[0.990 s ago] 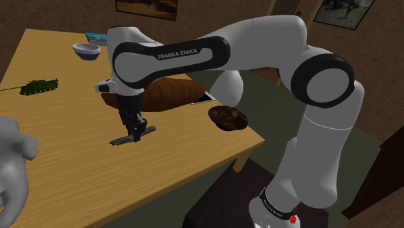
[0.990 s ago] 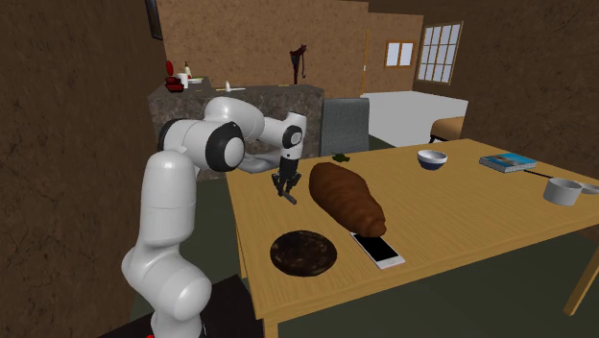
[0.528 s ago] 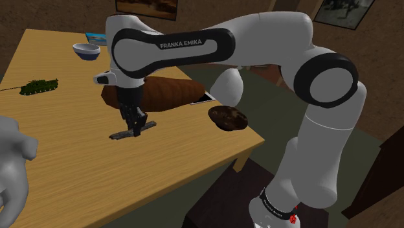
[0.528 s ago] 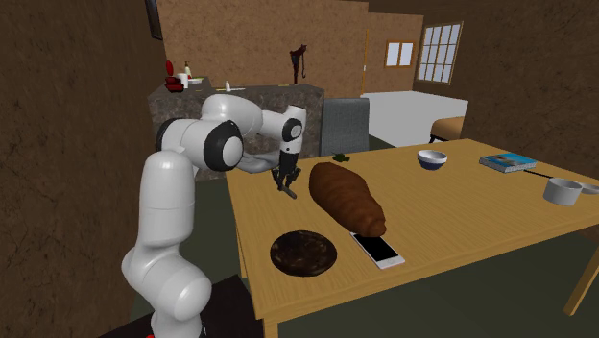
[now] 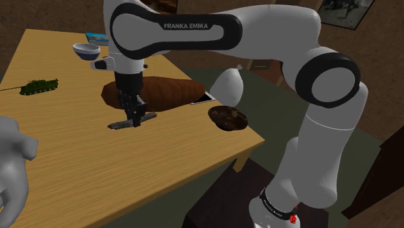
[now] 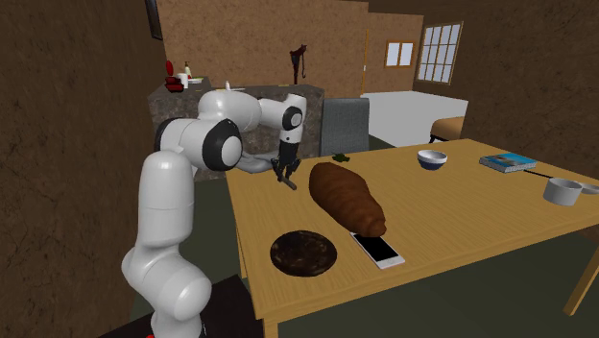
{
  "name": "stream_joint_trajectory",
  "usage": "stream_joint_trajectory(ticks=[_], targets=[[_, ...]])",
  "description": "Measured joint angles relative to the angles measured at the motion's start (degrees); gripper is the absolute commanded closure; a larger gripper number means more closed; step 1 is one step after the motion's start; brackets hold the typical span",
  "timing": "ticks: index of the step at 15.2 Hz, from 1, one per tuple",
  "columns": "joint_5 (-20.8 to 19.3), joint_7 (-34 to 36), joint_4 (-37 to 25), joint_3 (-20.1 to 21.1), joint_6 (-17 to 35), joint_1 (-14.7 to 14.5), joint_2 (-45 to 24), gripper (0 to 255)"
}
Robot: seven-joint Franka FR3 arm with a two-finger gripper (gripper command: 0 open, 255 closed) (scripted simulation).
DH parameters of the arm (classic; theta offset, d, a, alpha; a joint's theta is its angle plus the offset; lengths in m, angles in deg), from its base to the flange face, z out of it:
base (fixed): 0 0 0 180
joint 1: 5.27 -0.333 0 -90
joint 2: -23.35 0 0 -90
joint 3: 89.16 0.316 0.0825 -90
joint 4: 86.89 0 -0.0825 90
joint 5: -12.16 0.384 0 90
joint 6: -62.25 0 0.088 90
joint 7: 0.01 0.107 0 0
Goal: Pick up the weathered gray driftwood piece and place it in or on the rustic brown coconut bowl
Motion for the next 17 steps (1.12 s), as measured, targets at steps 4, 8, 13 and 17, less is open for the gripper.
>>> stream_joint_trajectory(ticks=[4, 8, 13, 17], targets=[[-0.03, 0.36, -3.30, 0.03, -3.24, -0.01, -0.02, 255], [-0.06, 0.60, -6.57, 0.01, -6.25, 0.03, -0.30, 255], [0.31, -2.11, -0.30, -1.01, -6.06, 1.77, 5.48, 255], [0.44, -6.19, 9.02, -2.77, -4.47, 3.92, 12.79, 255]])
